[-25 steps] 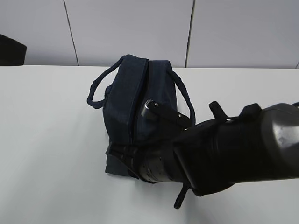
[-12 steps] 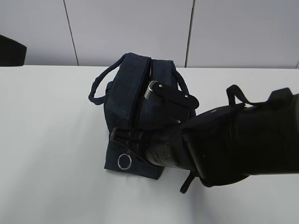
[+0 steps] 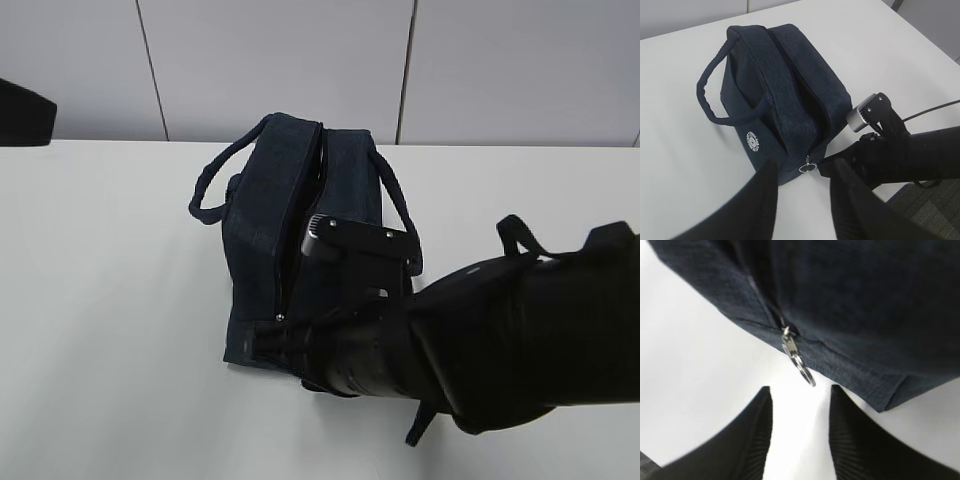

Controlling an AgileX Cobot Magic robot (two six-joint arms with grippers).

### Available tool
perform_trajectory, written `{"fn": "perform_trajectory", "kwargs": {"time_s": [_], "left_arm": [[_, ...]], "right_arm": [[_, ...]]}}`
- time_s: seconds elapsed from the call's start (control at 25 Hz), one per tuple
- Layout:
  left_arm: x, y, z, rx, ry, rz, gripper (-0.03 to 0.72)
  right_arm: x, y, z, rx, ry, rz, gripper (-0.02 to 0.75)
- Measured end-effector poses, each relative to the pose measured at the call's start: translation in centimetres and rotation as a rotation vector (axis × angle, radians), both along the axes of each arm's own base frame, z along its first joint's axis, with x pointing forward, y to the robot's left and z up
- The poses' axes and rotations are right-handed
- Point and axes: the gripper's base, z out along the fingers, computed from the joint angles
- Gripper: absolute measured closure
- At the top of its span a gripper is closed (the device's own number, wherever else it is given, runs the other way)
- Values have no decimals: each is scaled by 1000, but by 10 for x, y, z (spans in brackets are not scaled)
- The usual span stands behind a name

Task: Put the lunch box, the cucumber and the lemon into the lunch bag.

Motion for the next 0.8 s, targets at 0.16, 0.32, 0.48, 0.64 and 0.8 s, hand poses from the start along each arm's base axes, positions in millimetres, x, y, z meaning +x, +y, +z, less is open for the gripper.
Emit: {"fn": "perform_trajectory", "kwargs": {"time_s": [0.16,0.32,0.48,0.64,0.8], "left_arm": [[0,0,0,0,1,-1,449],[0,0,0,7,-3,-7,449],[-1,0,0,13,-5,-14,449],[-1,0,-1,18,-6,-19,449],[-1,0,-1,22,1,-24,449]], "right_arm": [[-1,2,0,-76,-68,155,568],[-1,2,0,-141,-122,253,407],[-2,3,0,-209,-183,370,372],[-2,3,0,-253,-222,442,367],[-2,3,0,-297,-259,505,367]]}}
